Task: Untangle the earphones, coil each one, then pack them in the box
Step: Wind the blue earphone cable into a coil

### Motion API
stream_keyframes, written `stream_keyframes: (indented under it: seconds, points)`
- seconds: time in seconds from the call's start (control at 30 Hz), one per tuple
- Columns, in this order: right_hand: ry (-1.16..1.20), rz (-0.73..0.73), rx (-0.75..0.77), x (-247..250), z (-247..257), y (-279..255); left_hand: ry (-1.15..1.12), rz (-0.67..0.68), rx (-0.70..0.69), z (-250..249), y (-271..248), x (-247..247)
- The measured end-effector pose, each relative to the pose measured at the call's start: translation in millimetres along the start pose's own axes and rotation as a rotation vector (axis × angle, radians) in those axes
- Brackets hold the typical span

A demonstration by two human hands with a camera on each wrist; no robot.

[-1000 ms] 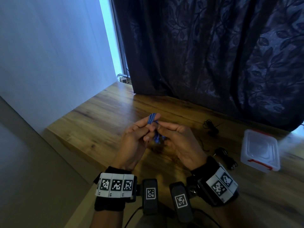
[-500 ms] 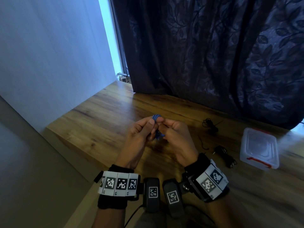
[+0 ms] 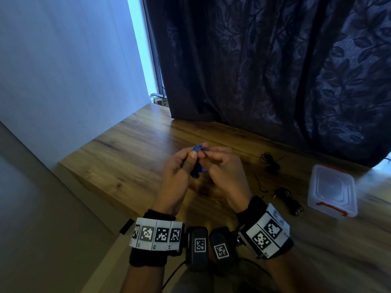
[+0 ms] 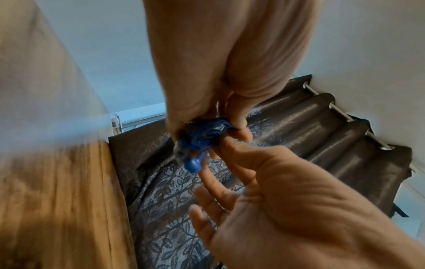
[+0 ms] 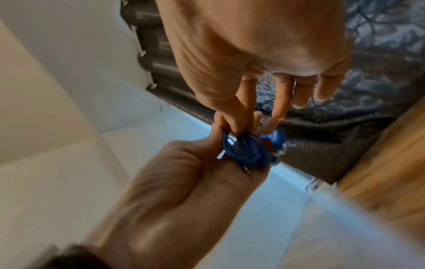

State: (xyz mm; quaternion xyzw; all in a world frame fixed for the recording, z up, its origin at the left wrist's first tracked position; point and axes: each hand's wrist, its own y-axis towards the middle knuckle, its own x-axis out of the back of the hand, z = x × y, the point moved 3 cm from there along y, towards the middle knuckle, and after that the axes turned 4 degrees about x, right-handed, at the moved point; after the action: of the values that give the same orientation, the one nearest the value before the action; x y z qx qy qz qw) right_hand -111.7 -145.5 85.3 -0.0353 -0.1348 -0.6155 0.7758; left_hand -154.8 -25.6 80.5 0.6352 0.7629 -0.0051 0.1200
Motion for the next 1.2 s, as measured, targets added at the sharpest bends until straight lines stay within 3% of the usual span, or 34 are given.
stream_keyframes:
  seconds: [0.1, 0.17, 0.37, 0.57, 0.63, 0.83, 1.0, 1.2]
  points:
    - [-0.441, 0.01, 0.142, 7.2, 9.1, -1.7, 0.034, -0.008, 0.012, 3.9, 1.1, 4.2]
    - [-0.575, 0.053, 0.221, 13.0, 14.9, -2.5, 0.072, -0.007, 0.021, 4.6, 1.5, 6.2]
    - [-0.422, 0.272, 0.209, 39.1, 27.5, 0.4, 0.194, 0.043, 0.017, -0.5, -1.4, 4.5]
    - [-0.337, 0.478, 0.349, 40.5, 30.0, 2.9, 0.371, 0.188, 0.024, 1.4, -3.8, 3.6]
    - [-0.353, 0.471, 0.374, 39.6, 25.0, 6.1, 0.421, 0.22, 0.046, 2.5, -4.5, 3.9]
    - [-0.22, 0.416, 0.261, 42.7, 8.4, 10.6, 0.437, 0.282, 0.116, 4.2, -5.9, 2.4]
    - [-0.182, 0.391, 0.293, 46.5, 2.9, 9.2, 0.405, 0.326, 0.158, 4.5, -9.6, -2.7]
    - [-0.133, 0.247, 0.325, 48.3, 0.3, 0.0, 0.212, 0.242, 0.078, 7.2, -6.7, -4.4]
